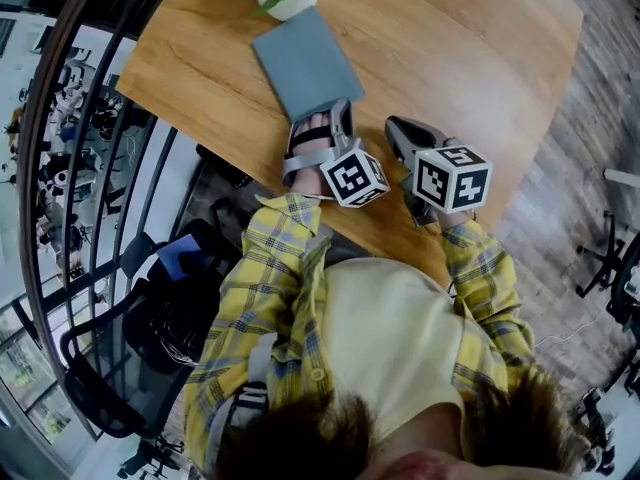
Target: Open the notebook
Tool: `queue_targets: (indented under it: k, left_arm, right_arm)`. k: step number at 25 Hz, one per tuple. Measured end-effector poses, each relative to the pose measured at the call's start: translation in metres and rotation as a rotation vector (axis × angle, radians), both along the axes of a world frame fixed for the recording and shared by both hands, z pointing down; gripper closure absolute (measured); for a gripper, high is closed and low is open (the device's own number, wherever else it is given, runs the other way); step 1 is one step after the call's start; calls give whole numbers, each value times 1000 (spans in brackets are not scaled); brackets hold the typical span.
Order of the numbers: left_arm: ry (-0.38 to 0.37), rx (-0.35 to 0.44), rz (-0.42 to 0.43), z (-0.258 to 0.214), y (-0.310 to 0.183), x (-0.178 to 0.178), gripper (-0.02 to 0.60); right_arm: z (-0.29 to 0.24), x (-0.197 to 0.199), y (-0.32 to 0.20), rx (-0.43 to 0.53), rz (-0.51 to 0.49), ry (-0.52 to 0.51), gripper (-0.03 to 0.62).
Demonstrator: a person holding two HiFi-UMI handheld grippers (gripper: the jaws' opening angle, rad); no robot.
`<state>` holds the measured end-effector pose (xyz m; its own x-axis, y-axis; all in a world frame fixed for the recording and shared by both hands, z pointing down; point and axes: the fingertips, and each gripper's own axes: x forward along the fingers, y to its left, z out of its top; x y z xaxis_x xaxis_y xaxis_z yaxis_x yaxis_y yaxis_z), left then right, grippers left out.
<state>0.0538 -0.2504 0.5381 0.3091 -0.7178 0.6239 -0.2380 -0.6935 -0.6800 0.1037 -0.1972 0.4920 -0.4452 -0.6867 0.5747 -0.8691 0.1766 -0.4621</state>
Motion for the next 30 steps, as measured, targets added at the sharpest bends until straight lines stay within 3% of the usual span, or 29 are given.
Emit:
queue_targets:
  k: [9,18,21,30]
  left_arm:
    - [29,29,16,-9,-1,-1,565]
    - [36,29,7,-13,0,-2,565]
    - [39,24,1,-14,-1,-3,565]
    - [48,36,2,-22,-1,-4,565]
  right_arm:
    - [-3,-8,-15,10,-21,-58,526]
    - [4,-13,-39,-32,14,-190,522]
    - [5,-16,-50,-56,13,-229,439]
    - [12,-31,-69,-144,22,-418,382]
